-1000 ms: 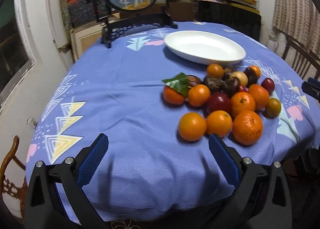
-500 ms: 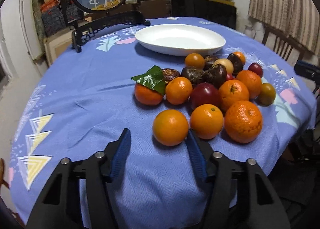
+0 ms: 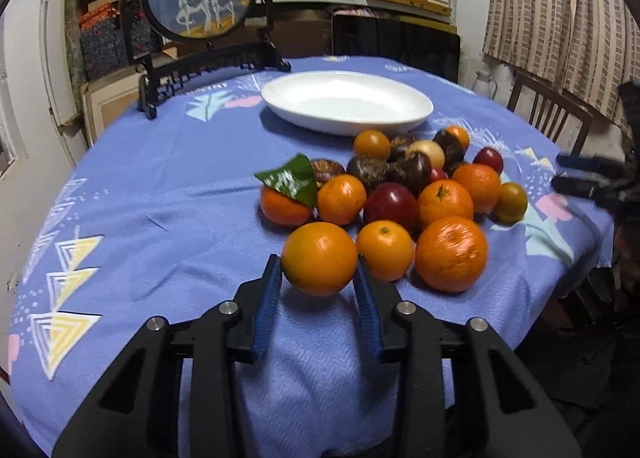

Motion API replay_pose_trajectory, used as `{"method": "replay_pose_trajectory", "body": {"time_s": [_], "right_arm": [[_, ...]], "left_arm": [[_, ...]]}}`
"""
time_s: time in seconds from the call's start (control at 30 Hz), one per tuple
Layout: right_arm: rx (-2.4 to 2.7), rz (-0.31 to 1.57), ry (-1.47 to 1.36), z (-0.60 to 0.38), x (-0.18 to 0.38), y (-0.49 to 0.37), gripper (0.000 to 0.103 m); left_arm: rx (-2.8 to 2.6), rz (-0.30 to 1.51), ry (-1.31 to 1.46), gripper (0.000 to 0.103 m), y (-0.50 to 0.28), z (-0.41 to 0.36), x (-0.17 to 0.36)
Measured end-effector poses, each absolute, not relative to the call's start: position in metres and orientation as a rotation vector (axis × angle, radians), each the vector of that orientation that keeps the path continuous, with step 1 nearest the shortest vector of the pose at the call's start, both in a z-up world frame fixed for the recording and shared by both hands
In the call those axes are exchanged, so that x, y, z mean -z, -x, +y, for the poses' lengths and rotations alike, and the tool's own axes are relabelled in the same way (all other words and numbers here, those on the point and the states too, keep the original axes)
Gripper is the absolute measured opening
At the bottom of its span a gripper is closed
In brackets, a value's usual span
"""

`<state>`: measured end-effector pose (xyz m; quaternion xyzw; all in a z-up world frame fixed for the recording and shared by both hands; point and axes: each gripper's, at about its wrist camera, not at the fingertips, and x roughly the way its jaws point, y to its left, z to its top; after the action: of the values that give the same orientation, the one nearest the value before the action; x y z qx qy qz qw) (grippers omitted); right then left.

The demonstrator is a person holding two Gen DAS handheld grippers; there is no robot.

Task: Organize fruits
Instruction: 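Grasp an orange with the left tool while the right tool grasps a yellow fruit, then carry both fruits over the white plate and open both tools to release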

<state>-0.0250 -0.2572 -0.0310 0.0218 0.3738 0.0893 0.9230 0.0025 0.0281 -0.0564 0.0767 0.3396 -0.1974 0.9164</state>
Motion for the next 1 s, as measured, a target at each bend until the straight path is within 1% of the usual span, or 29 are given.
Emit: {"method": "replay_pose_trajectory", "body": {"time_s": [0.03, 0.1, 0.2, 0.27, 0.33, 0.37, 0.4, 0.43, 0.67, 1.0], "right_arm": [[-0.217, 0.786, -0.039, -0.252, 0.035, 0.023, 0.088], [-0.251, 0.812, 0.000, -0.241, 0.041, 0.018, 0.081], [-0.254, 0.814, 0.062, -0.228, 0.048, 0.013, 0.076], [-0.269, 0.823, 0.080, -0.222, 0.051, 0.008, 0.069], [-0.285, 0.834, 0.088, -0.218, 0.054, 0.003, 0.054], [-0.290, 0.835, 0.096, -0.215, 0.055, 0.001, 0.052], [-0.292, 0.835, 0.103, -0.213, 0.055, 0.000, 0.048], [-0.297, 0.837, 0.114, -0.210, 0.057, -0.002, 0.038], [-0.330, 0.828, 0.044, -0.219, 0.049, -0.001, 0.037], [-0.344, 0.738, -0.047, -0.252, 0.013, -0.006, 0.037]], "left_arm": [[0.404, 0.694, -0.148, 0.036, -0.001, 0.029, 0.053], [0.400, 0.688, -0.148, 0.036, 0.002, 0.029, 0.049], [0.399, 0.688, -0.149, 0.036, 0.005, 0.027, 0.047], [0.395, 0.692, -0.145, 0.036, 0.005, 0.027, 0.047], [0.391, 0.699, -0.144, 0.036, 0.005, 0.028, 0.048], [0.390, 0.703, -0.143, 0.036, 0.005, 0.029, 0.048], [0.388, 0.706, -0.143, 0.036, 0.005, 0.029, 0.049], [0.387, 0.707, -0.143, 0.036, 0.004, 0.029, 0.049], [0.382, 0.706, -0.120, 0.036, 0.002, 0.033, 0.044], [0.412, 0.668, -0.091, 0.036, -0.011, 0.020, 0.020]]}}
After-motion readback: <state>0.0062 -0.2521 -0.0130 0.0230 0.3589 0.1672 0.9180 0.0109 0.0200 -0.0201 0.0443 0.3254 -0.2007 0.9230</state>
